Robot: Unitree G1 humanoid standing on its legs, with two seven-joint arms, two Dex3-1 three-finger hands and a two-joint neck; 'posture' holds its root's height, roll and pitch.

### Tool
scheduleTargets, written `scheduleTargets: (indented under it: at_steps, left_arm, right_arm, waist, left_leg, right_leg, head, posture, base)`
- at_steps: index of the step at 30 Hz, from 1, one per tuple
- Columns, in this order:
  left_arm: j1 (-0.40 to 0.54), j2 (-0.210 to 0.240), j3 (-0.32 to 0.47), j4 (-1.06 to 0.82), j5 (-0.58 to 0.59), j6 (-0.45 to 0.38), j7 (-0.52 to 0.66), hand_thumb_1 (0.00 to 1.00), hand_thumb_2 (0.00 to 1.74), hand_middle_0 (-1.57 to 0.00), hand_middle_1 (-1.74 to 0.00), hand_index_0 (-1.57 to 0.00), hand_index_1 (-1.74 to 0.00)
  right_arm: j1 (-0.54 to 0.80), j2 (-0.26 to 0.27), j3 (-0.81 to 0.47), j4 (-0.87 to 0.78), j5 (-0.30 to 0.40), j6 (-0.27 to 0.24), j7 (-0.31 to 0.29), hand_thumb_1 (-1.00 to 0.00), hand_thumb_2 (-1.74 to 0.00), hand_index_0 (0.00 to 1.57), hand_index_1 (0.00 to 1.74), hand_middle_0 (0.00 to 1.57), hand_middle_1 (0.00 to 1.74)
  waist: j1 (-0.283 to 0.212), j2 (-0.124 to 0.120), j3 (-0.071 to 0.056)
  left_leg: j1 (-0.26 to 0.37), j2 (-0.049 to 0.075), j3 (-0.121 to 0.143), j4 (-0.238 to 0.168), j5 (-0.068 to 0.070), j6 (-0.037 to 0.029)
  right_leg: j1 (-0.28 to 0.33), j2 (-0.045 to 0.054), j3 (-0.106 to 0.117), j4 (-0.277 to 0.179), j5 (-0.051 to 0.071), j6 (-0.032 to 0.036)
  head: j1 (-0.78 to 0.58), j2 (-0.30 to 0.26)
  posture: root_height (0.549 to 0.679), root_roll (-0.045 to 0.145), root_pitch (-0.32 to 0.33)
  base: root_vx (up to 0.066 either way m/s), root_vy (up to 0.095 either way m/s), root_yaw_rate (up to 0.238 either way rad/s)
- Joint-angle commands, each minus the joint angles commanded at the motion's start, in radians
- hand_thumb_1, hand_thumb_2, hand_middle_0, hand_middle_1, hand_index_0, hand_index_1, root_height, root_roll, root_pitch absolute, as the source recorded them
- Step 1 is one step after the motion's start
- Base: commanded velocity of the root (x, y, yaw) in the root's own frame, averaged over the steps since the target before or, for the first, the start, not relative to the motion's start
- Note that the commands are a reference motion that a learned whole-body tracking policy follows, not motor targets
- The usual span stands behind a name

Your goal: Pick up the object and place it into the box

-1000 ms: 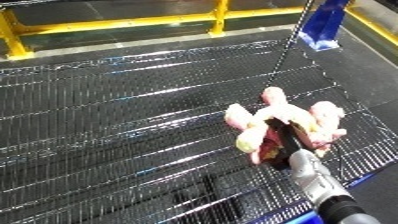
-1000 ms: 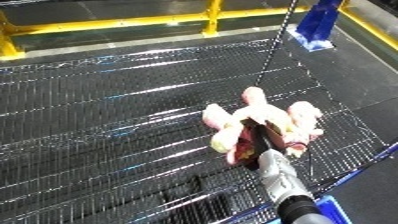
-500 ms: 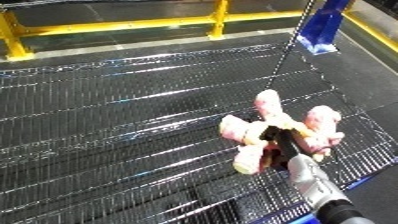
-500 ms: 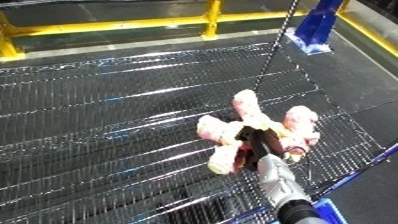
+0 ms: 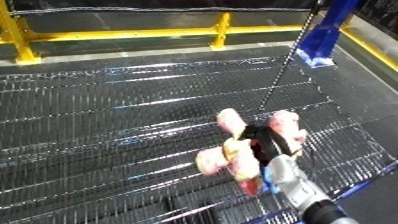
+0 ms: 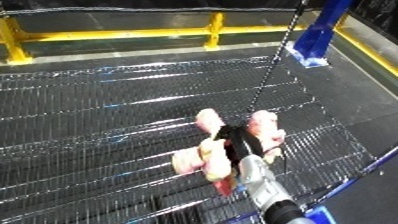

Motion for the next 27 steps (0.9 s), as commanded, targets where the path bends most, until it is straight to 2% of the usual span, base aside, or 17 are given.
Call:
scheduleTargets:
  at_steps: [8,17,22,27]
  left_arm:
    - [-0.024,-0.011,0.011,0.01,0.019,-0.002,-0.006,1.0,1.74,-1.57,-1.74,-1.57,-1.74]
    - [-0.031,-0.022,0.032,0.014,0.032,0.007,-0.015,1.0,1.74,-1.57,-1.74,-1.57,-1.74]
    - [-0.048,-0.027,0.05,0.017,0.039,0.015,-0.019,1.0,1.74,-1.57,-1.74,-1.57,-1.74]
    - [-0.048,-0.039,0.06,0.02,0.049,0.019,-0.012,1.0,1.74,-1.57,-1.74,-1.57,-1.74]
  right_arm:
    - [0.165,0.004,-0.174,-0.173,0.014,-0.033,-0.071,-1.0,-1.74,1.57,1.74,1.57,1.74]
    - [0.343,0.014,-0.329,-0.309,-0.002,-0.047,-0.1,-1.0,-1.74,1.57,1.74,1.57,1.74]
    - [0.466,0.023,-0.438,-0.39,-0.017,-0.057,-0.116,-1.0,-1.74,1.57,1.74,1.57,1.74]
    - [0.6,0.069,-0.57,-0.498,-0.021,-0.076,-0.159,-1.0,-1.74,1.57,1.74,1.57,1.74]
  waist:
    - [-0.022,-0.033,0.0]
    - [-0.041,-0.066,0.0]
    - [-0.066,-0.092,0.0]
    - [-0.094,-0.109,0.0]
  left_leg:
    - [0.068,0.007,0.008,-0.015,-0.015,0.0048]
    - [0.121,0.015,0.015,-0.009,-0.028,0.0073]
    - [0.167,0.023,0.025,-0.018,-0.038,0.0105]
    - [0.199,0.029,0.035,-0.016,-0.046,0.0105]
  right_leg:
    - [0.088,0.005,-0.009,-0.049,0.001,0.0017]
    - [0.154,0.0145,-0.012,-0.081,0.015,0.002]
    - [0.212,0.0213,-0.015,-0.121,0.025,0.0025]
    - [0.253,0.0277,-0.014,-0.144,0.032,0.0038]
  head:
    - [-0.017,-0.018]
    - [0.0,-0.061]
    - [0.036,-0.1]
    - [0.078,-0.149]
  posture:
    - [0.614,0.08,-0.138]
    - [0.617,0.067,-0.179]
    - [0.622,0.056,-0.204]
    - [0.624,0.05,-0.226]
  base:
    - [0.001,0.017,-0.032]
    - [-0.001,0.01,-0.038]
    - [-0.003,0.014,-0.052]
    - [0.011,0.024,-0.051]
